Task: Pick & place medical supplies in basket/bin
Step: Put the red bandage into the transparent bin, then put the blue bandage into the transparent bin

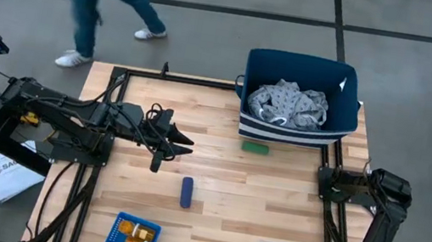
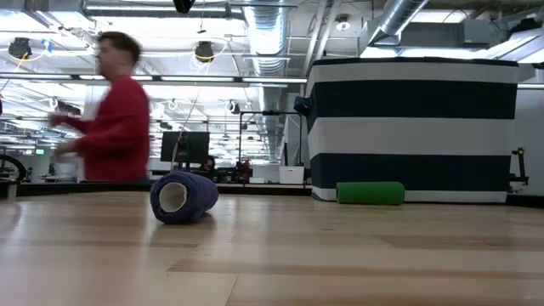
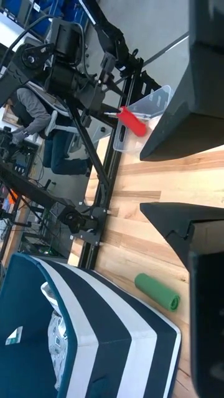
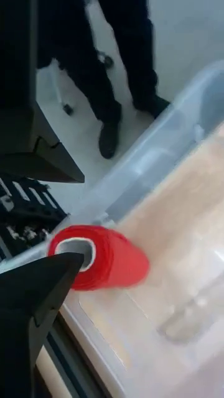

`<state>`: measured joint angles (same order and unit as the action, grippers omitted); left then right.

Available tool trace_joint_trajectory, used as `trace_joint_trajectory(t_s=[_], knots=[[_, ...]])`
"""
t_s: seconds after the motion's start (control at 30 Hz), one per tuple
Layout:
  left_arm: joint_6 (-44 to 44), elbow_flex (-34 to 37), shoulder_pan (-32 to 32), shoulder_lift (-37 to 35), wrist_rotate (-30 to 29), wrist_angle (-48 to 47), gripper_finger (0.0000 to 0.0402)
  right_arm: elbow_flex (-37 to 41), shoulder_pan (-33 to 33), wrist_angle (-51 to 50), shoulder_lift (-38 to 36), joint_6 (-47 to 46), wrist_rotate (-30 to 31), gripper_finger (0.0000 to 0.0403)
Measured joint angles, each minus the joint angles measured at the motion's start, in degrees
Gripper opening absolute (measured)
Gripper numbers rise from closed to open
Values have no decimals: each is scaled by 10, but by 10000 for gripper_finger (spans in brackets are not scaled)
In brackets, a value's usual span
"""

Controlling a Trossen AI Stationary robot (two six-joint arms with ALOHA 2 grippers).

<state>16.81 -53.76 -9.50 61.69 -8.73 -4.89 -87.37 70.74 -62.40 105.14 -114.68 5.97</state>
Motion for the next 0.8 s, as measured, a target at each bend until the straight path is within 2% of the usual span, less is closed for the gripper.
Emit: trace_joint_trajectory(t_s=[0.43, 0.67, 0.8], knots=[[1, 0, 0, 0, 0, 1, 108, -3, 10, -18, -15, -22, 0, 190], [-1, 0, 0, 0, 0, 0, 108, -3, 18, -32, -47, -37, -1, 190], [-3, 0, 0, 0, 0, 0, 108, -3, 19, -33, -69, -38, 18, 190]])
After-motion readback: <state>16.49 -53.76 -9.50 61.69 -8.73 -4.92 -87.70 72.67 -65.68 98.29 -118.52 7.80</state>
